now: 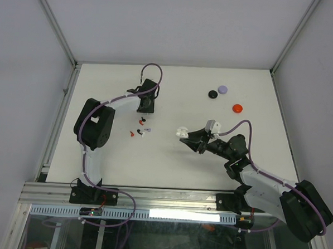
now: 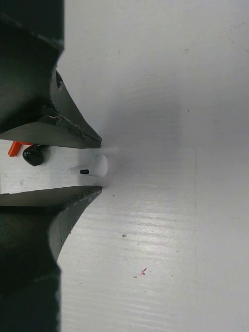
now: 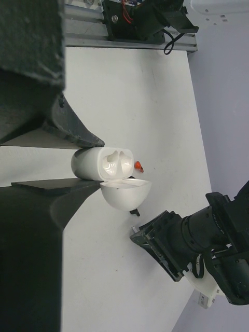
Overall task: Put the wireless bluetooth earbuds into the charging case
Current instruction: Pick up the earbud from the center of the board.
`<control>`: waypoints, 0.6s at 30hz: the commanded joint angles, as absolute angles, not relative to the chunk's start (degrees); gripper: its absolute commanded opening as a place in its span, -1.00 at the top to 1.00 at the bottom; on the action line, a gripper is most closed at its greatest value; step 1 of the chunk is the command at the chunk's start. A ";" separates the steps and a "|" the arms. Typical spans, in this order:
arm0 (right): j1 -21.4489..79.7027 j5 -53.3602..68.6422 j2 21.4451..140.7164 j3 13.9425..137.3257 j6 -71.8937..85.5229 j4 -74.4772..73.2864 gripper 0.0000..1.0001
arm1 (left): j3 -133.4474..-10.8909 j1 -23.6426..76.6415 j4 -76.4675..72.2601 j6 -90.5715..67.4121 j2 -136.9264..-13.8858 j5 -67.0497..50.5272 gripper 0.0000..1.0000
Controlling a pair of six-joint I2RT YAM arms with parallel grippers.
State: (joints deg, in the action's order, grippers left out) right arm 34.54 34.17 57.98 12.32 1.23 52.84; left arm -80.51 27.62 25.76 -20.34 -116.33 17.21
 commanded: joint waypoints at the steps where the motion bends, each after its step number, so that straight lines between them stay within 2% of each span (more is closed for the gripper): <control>1: 34.82 34.98 58.12 14.79 1.49 55.10 1.00 | -83.19 26.55 26.59 -20.83 -117.65 14.94 0.31; 18: 35.01 35.57 59.16 15.71 0.72 53.97 1.00 | -82.00 26.43 27.25 -19.51 -116.46 12.02 0.76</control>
